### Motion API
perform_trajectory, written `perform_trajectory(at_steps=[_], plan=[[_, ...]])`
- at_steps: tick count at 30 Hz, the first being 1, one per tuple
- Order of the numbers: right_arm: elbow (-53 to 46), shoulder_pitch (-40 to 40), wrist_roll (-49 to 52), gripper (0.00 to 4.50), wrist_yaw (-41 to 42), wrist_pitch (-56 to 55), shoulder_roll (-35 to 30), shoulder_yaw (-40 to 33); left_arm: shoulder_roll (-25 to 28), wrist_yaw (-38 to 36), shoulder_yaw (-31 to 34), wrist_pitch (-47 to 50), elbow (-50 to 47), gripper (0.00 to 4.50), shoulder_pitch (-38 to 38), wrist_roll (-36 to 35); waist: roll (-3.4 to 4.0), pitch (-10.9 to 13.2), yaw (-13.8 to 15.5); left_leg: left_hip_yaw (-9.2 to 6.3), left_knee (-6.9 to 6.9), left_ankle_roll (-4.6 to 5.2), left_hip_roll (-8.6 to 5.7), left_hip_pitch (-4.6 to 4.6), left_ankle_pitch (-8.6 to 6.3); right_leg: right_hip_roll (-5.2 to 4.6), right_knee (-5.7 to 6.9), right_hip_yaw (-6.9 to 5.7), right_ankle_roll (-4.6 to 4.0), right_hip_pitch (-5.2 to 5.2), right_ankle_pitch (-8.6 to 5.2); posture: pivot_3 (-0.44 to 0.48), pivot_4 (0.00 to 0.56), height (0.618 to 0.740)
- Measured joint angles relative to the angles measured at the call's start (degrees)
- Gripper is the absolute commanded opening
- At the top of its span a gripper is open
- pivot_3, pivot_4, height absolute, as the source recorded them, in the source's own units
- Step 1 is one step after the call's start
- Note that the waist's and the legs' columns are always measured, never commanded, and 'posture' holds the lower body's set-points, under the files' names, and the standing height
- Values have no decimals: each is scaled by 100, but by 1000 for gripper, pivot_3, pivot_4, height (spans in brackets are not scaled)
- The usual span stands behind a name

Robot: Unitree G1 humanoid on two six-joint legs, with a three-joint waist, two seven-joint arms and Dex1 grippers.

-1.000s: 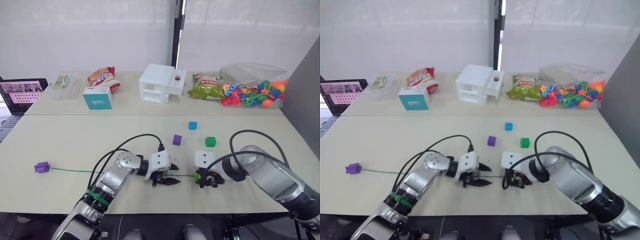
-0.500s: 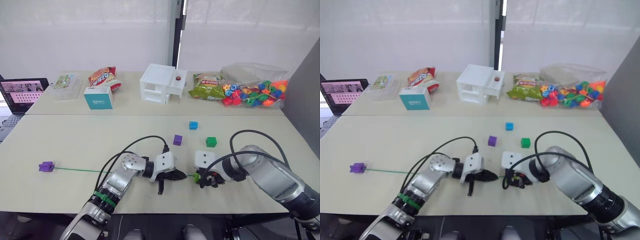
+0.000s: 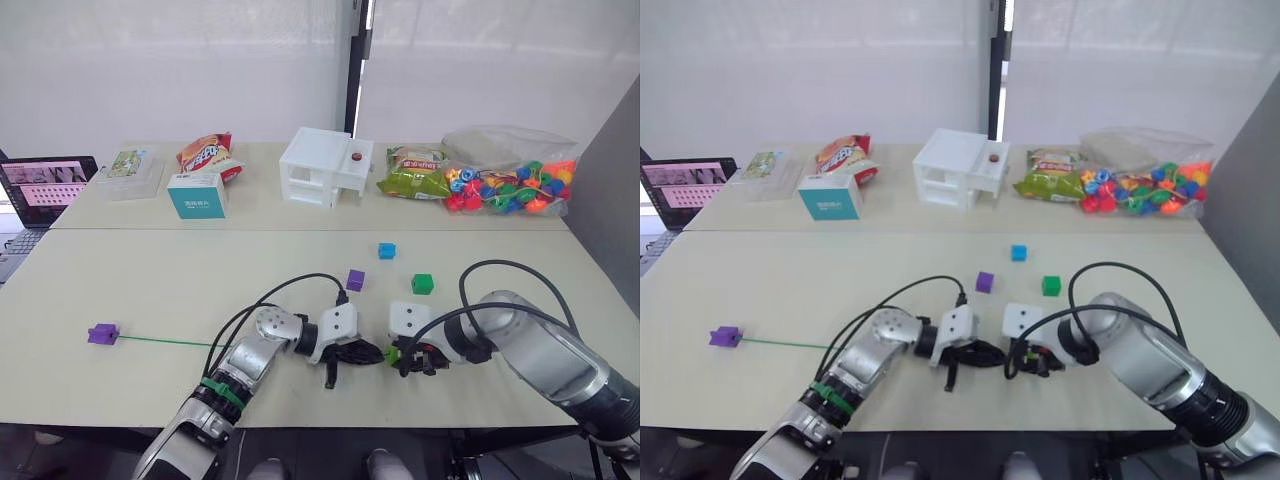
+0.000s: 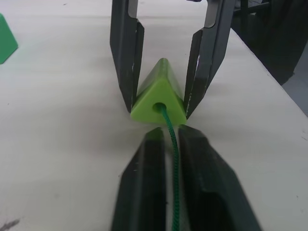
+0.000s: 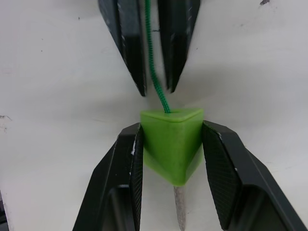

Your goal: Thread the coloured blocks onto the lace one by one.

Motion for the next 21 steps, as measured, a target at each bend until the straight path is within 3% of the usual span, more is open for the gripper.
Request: perform_trajectory(at_steps=[1, 2, 8, 21], plan=[[-28, 3, 41, 1295, 0, 82, 1, -14, 60, -4, 19, 30, -69, 2033, 35, -36, 0, 0, 0, 0, 0, 0, 0, -1, 0, 0, 0, 0, 0, 0, 0, 0, 150, 740], [-52, 7, 79, 2355, 2, 135, 1, -31, 122, -21, 40, 59, -141, 2426, 81, -56, 0, 0, 1, 0, 0, 0, 0, -1, 0, 0, 0, 0, 0, -1, 0, 0, 150, 740], [-293, 238, 445, 4374, 167, 319, -196, -256, 364, -140, 87, 272, -526, 4410, 269, -167, 0, 0, 38, 0, 1, 0, -2, -7, 0, -3, -4, 0, 0, -3, 0, 0, 150, 740], [-509, 1276, 969, 4445, -3, 392, -1178, -1913, -539, -28, -123, -176, 111, 4463, -149, -41, -2, 2, 90, 6, 3, 3, -3, -8, -2, -4, -6, 1, 1, -2, 0, 0, 150, 740]])
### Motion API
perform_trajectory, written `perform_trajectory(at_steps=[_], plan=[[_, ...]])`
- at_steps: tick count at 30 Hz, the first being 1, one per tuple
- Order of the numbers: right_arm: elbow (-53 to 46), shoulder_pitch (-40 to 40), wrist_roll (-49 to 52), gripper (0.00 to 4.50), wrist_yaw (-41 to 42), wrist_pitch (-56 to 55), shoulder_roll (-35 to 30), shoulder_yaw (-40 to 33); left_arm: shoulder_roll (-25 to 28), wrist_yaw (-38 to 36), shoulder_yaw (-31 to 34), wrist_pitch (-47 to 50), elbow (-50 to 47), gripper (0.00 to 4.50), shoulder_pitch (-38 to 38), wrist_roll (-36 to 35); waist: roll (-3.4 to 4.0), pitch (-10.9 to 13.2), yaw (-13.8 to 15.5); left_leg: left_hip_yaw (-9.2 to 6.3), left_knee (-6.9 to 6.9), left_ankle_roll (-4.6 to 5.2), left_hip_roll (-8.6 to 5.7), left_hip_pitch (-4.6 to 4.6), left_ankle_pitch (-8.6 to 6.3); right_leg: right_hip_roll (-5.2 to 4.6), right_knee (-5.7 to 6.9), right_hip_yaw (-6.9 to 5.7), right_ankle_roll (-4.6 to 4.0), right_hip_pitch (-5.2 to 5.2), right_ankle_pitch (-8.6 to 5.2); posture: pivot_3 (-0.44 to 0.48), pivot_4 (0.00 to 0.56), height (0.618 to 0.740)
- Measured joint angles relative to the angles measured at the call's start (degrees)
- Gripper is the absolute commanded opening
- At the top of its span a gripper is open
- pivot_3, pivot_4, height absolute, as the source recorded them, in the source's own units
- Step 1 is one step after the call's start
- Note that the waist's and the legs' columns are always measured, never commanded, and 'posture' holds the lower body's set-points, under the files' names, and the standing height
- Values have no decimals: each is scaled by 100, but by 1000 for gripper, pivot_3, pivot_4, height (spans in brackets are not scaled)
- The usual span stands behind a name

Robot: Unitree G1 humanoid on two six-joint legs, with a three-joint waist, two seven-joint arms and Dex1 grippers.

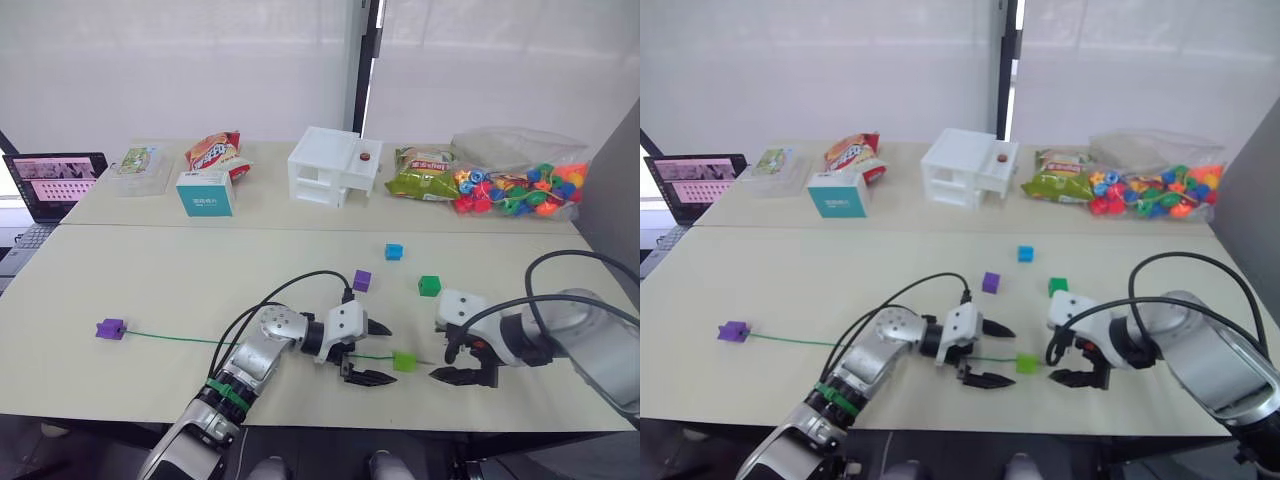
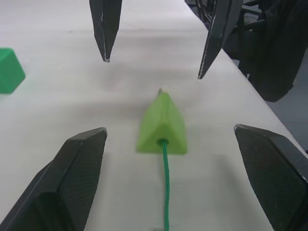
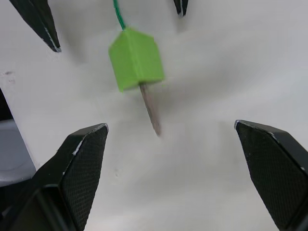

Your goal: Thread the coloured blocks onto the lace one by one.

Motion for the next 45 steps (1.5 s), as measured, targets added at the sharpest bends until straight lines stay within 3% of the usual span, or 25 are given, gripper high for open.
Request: perform_trajectory(at_steps=[5, 15, 21, 26, 35, 45], plan=[[-165, 355, 10, 4445, -200, -13, -2, -175, -252, 83, -255, -133, 503, 4463, -183, 264, -1, 0, 1, 2, 1, 0, 0, 0, 0, 0, -1, 1, 0, 1, 0, 0, 150, 740], [-15, 473, -139, 4500, -653, -533, 400, 219, -438, 423, -377, -188, 705, 1332, -355, 646, 0, 0, 49, 2, 5, -1, -3, 3, 1, -1, -6, 1, 3, 11, 1, 0, 150, 740], [319, 273, -257, 4500, -648, -810, 478, 436, -367, 431, -441, -175, 655, 1329, -360, 698, -1, 0, 53, 2, 6, -1, -2, 4, 1, -1, -6, 1, 3, 11, 1, 0, 150, 740], [428, 221, -268, 3107, -514, -970, 481, 546, -329, 462, -448, -145, 594, 1329, -357, 706, -1, 0, 48, 1, 6, -1, -2, 5, 1, -1, -5, 1, 3, 12, 1, 0, 150, 740], [513, 142, -270, 86, -342, -1151, 562, 697, -263, 539, -437, -46, 477, 1329, -325, 706, -6, -4, 28, 1, 7, -2, -1, 14, 1, -1, -4, 1, 3, 22, 1, 0, 150, 740], [808, -81, -337, 0, -295, -1390, 691, 907, 298, 493, -402, 278, -114, 1329, -270, 677, -13, -9, -104, -1, 6, -2, 3, 26, 1, 4, 5, 1, 3, 22, 1, 0, 150, 740]])
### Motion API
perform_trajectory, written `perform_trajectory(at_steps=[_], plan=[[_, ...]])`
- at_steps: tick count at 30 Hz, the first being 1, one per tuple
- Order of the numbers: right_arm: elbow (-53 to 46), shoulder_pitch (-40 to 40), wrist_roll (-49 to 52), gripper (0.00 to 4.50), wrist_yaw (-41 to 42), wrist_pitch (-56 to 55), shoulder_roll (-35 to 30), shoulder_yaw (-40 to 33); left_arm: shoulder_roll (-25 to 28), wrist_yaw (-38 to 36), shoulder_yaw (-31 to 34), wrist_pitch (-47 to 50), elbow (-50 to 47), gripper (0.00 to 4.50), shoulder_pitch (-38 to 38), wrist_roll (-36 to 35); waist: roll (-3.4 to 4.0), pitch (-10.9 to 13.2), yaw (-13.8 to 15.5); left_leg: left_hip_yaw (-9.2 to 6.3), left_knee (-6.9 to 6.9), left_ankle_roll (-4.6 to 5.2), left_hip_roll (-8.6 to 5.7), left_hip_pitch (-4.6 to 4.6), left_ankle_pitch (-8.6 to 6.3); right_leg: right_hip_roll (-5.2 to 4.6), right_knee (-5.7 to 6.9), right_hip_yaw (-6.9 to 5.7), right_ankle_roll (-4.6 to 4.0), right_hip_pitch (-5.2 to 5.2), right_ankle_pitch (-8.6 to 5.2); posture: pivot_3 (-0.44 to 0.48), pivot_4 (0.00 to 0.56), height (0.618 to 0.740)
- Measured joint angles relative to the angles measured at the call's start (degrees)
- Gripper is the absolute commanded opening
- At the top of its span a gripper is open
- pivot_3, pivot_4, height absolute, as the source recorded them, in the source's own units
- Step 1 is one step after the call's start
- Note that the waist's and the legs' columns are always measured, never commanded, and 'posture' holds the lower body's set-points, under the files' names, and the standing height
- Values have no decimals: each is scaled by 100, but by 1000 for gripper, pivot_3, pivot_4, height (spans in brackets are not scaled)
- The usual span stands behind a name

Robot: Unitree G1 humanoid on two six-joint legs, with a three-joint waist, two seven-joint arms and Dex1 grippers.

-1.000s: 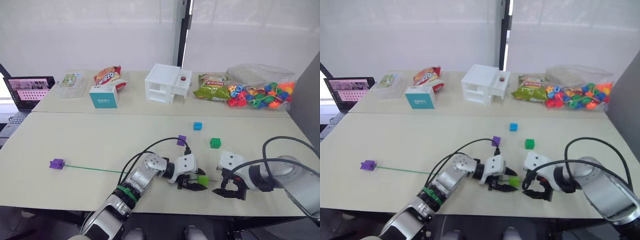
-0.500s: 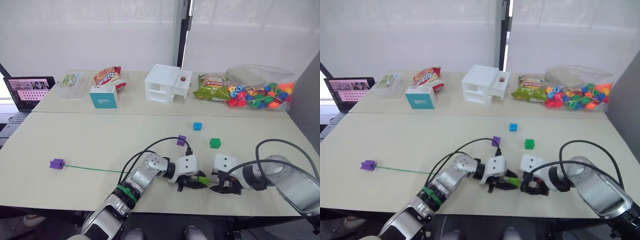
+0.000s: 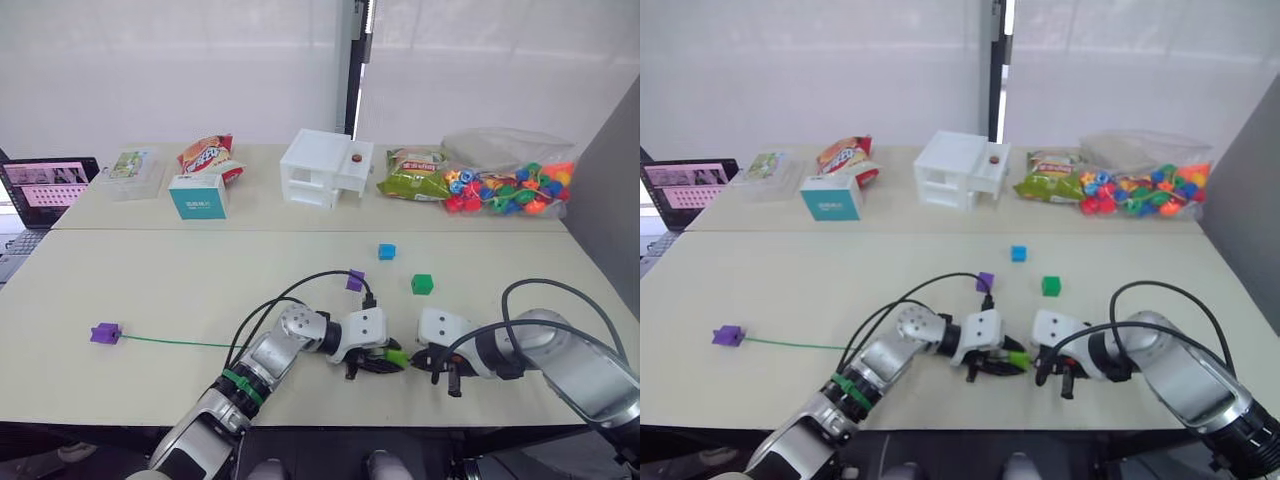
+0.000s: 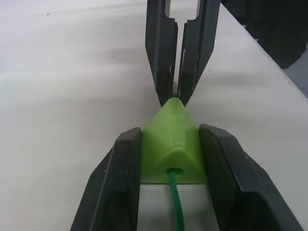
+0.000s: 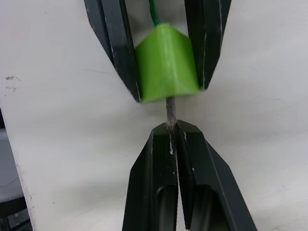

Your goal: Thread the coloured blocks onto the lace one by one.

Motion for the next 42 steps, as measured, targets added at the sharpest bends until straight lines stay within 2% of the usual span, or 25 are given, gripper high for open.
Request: perform_trajectory(at_steps=[3, 8, 12, 16, 22, 26, 31, 32, 38, 42], plan=[[134, -165, -58, 0, 71, -71, 40, 108, 422, -112, 138, 151, -346, 1329, 106, -78, 0, 0, -27, 1, 0, 0, 4, 2, 0, 4, 1, 1, 0, -1, 0, 0, 150, 740], [360, -415, -168, 0, 225, -201, 93, 232, 1863, -489, 846, 140, -989, 1329, 616, -448, 2, -1, -120, 2, -18, 0, 11, 14, 0, 8, 9, 3, -2, -5, -1, 0, 150, 740], [450, -597, -229, 0, 333, -231, 131, 363, 2814, -862, 1452, -119, -876, 1329, 1011, -807, 4, -2, -150, 5, -28, 0, 14, 23, 0, 8, 9, 3, -7, -7, -3, 0, 150, 740], [519, -715, -344, 0, 434, -231, 207, 423, 3645, -1268, 2111, -737, 215, 1329, 1112, -1057, 8, -3, -161, 11, -35, 1, 17, 30, 0, 12, 11, 3, -11, -9, -6, 0, 150, 740], [614, -918, -451, 0, 593, -232, 350, 540, 4577, -1444, 2473, -1961, 2349, 1329, 758, -829, 13, -2, -181, 16, -43, 2, 18, 30, -1, 12, 17, 4, -13, -19, -7, 0, 150, 740], [705, -1040, -523, 0, 617, -272, 520, 595, 4661, -1535, 2475, -2513, 3099, 1329, 501, -645, 13, -2, -142, 17, -40, 2, 17, 26, -1, 11, 16, 3, -13, -18, -7, 0, 150, 740], [779, -1071, -611, 0, 645, -337, 560, 606, 4929, -1785, 2459, -2495, 3877, 1329, 208, -442, 14, -2, -217, 18, -44, 7, 17, 26, -4, 13, 25, 4, -14, -29, -8, 0, 150, 740], [779, -1070, -616, 0, 646, -341, 560, 605, 4967, -1812, 2467, -2454, 3987, 2352, 160, -419, 14, -2, -230, 17, -44, 7, 17, 26, -4, 13, 30, 4, -14, -29, -8, 0, 150, 740], [772, -1059, -655, 0, 675, -341, 560, 583, 5065, -2330, 2475, -2063, 4223, 4366, -191, -248, -5, 8, -198, 12, -27, 6, 17, 1, -4, 13, 60, -3, -13, -40, -9, 0, 150, 740], [756, -1015, -665, 0, 700, -338, 541, 536, 5118, -2575, 2622, -1760, 4190, 4470, -779, -327, -18, 11, -137, 3, -22, 6, 17, -11, -4, 12, 61, -12, -13, -42, -9, 0, 150, 740]])
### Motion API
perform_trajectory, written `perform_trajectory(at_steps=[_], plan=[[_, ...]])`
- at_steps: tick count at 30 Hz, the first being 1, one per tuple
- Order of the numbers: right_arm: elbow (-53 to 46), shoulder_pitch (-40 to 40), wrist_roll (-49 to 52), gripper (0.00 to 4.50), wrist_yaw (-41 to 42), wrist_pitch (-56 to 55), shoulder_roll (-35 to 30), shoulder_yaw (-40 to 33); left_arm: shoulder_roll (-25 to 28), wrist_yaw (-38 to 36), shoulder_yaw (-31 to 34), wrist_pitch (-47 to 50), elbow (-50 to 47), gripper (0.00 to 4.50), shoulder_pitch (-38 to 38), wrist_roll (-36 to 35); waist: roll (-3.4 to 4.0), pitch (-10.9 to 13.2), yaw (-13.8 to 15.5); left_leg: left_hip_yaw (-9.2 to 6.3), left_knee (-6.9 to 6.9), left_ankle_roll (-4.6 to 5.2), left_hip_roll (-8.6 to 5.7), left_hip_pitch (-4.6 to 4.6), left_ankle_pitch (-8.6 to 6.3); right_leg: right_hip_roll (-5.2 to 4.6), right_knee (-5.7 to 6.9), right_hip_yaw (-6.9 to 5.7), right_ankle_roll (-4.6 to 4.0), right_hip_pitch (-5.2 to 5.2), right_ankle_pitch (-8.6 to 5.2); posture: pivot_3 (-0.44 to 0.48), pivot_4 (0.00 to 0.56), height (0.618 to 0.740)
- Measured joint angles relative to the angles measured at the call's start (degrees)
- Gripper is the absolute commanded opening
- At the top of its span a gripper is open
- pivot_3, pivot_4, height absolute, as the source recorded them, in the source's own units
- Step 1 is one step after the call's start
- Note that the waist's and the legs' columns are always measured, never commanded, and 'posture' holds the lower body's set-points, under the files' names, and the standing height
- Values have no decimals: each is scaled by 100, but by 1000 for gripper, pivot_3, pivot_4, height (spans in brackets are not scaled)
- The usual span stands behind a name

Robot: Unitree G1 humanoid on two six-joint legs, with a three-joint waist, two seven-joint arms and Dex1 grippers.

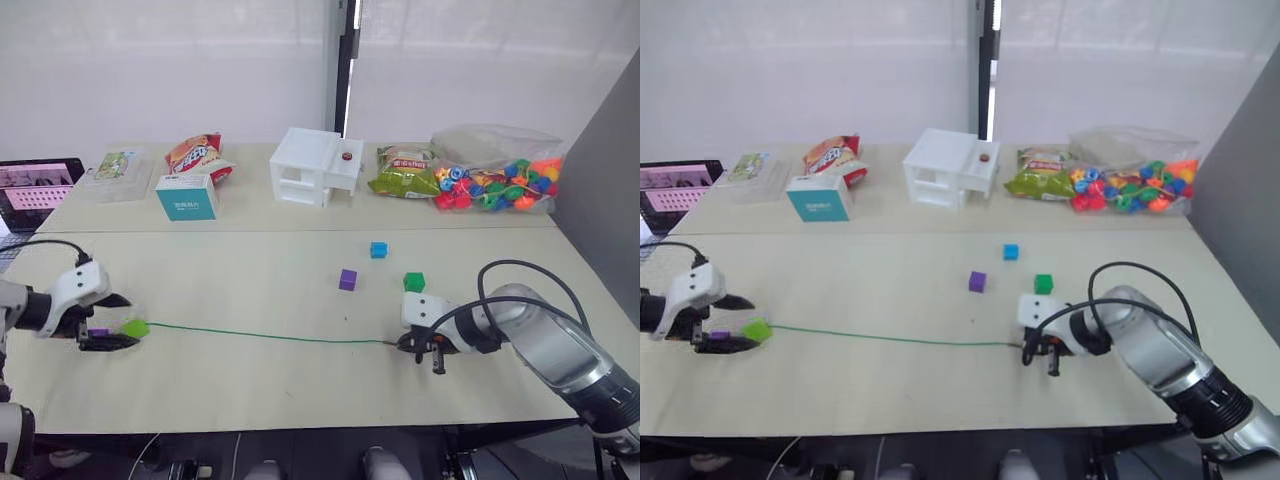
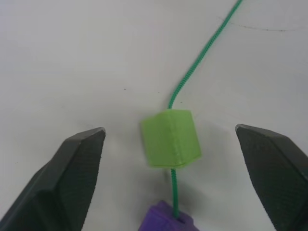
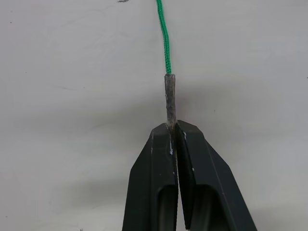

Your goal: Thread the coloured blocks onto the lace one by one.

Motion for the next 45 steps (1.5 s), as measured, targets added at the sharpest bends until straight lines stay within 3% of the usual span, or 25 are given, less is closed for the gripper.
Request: perform_trajectory(at_steps=[3, 6, 14, 20, 24, 31, 37, 45], plan=[[-9, 4, -4, 0, 7, 4, 10, -8, -189, -85, 242, 291, -433, 4470, -500, -261, -2, 0, 30, -7, 10, -1, -4, -7, 0, -7, 1, -5, 1, 3, 0, 0, 150, 740], [-30, 2, -2, 0, -7, 46, 45, -16, -729, -217, 341, 733, -1293, 4470, -357, -638, 4, -2, 15, -9, 7, -1, -5, -8, 1, -9, 7, -5, 2, 1, 0, 0, 150, 740], [-192, 8, 9, 0, 5, 235, 101, -18, -2861, 716, -149, 1963, -4207, 4470, 330, -1248, -5, 2, 2, -15, 12, -4, -7, -20, 2, -9, 2, -3, 1, -6, 1, 0, 150, 740], [-297, -136, 9, 0, 101, 276, 174, 86, -4547, 1423, -1064, 1991, -4521, 4470, 860, -1202, -4, 2, 3, -12, 14, -3, -12, -18, 2, -12, -2, 0, 1, -4, 1, 0, 150, 740], [-396, -142, 13, 0, 157, 328, 172, 86, -4943, 1664, -1327, 1964, -4488, 4470, 1014, -1117, -4, 2, 31, -11, 18, -4, -14, -18, 2, -13, -11, 1, 1, -3, 1, 0, 150, 740], [-516, -91, 37, 0, 147, 441, 157, 83, -4999, 1706, -1817, 1614, -4036, 4470, 1110, -679, 1, -1, 103, -11, 18, -4, -16, -15, 2, -14, -50, 0, 2, 7, 2, 0, 150, 740], [-551, -19, 50, 0, 133, 539, 140, 83, -4977, 1751, -1917, 1289, -3831, 2664, 1175, -467, 1, -1, 164, -9, 19, -4, -17, -16, 2, -16, -54, 1, 4, 9, 3, 0, 150, 740], [-610, -19, 55, 0, 118, 560, 140, 83, -5105, 1965, -1936, 1083, -3812, 2664, 1222, -348, 1, -1, 179, -9, 21, -5, -19, -15, 3, -17, -55, 1, 6, 13, 5, 0, 150, 740]])
